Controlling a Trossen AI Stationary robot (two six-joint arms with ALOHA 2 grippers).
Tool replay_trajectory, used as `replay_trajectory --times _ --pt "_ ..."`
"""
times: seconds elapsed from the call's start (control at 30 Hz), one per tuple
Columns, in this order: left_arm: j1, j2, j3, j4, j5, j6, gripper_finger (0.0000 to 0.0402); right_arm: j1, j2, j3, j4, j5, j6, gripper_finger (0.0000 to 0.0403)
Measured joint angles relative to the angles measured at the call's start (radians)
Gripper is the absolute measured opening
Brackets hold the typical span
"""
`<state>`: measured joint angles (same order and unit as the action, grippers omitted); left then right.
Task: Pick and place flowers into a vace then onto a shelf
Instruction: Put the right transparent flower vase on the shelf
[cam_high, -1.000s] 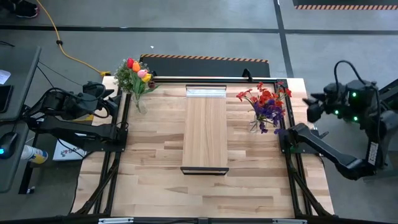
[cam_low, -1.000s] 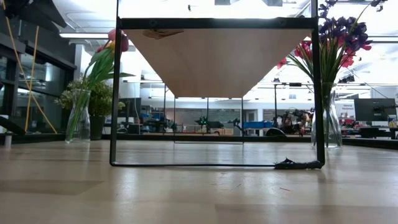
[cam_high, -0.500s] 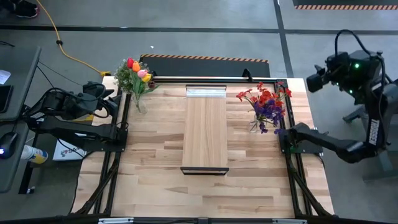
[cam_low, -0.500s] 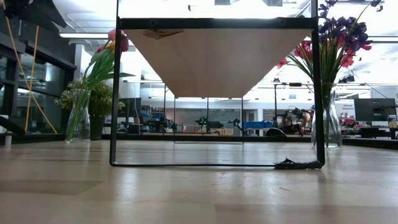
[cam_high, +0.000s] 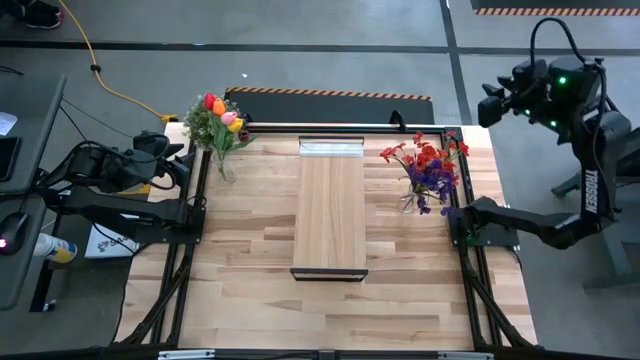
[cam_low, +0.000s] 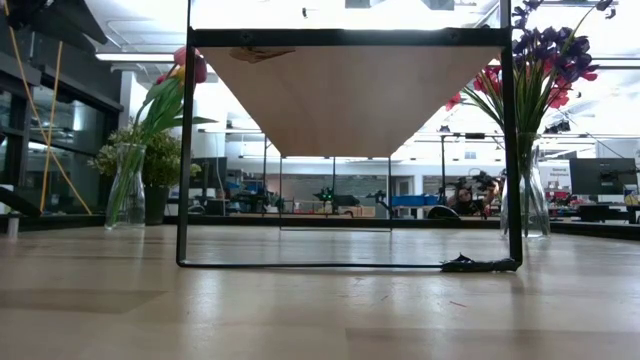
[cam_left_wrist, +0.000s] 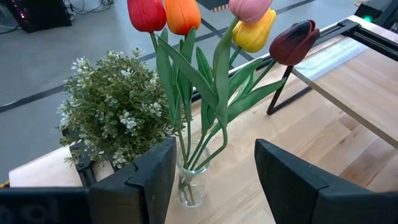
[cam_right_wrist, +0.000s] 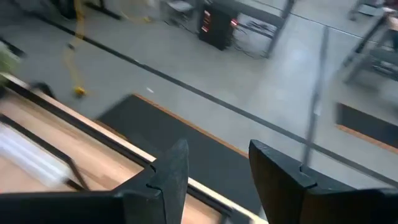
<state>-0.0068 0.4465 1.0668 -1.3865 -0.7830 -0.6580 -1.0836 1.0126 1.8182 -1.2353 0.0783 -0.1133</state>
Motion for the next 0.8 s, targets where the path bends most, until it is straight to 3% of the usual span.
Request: replay_trajectory --times 0.3,0.7,0.8 --pt "0.0 0.0 0.0 -0.003 0.0 0.003 0.0248 0.0 0.046 -0.001 0.171 -0.26 0.038 0.0181" --pt "0.0 0.0 0.0 -0.016 -0.007 0.003 0.0248 0.0 0.088 -0.001 0.287 -0.256 0.017 0.0181" --pt "0.0 0.0 0.0 -0.016 -0.003 0.003 0.0248 -0.001 0.088 -0.001 0.269 -0.312 0.0 0.0181"
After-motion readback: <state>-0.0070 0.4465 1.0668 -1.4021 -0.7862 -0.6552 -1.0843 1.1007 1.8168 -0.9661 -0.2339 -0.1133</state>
